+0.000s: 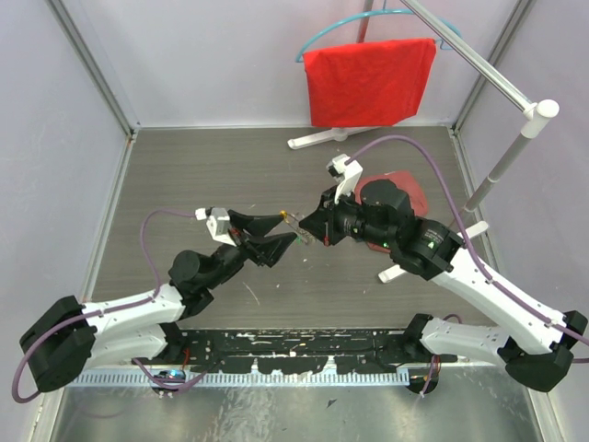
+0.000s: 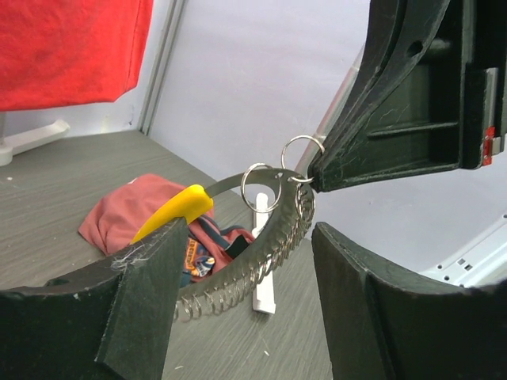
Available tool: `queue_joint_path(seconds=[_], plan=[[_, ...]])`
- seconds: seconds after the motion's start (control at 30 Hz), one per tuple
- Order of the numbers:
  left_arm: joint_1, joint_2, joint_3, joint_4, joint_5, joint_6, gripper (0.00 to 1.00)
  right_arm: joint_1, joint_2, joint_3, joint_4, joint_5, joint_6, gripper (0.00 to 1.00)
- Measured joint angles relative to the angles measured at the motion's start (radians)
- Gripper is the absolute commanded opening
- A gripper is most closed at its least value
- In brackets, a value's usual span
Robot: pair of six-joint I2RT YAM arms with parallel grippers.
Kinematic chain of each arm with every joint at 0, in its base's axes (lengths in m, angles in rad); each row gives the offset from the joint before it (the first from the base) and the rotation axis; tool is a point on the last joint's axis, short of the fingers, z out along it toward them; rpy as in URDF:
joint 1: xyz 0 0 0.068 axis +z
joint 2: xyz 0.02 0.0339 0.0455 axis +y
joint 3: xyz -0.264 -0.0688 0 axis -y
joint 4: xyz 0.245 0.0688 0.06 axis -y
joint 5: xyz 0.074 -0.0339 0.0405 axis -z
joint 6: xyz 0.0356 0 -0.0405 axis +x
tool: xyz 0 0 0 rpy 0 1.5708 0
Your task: Put the keys on the keyring
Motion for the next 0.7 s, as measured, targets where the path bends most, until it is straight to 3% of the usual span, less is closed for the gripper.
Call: queue_joint_path(seconds=[0.57, 0.7], plan=[[0.000, -0.039, 0.035, 0.008, -0.004, -0.009, 0.49, 0.000, -0.010, -0.005, 0.005, -0.016, -0.007, 0.01], [0.000, -0.039, 0.035, 0.002, -0.005, -0.013, 0.51, 0.000, -0.010, -0.005, 0.005, -0.019, -0.007, 0.01]])
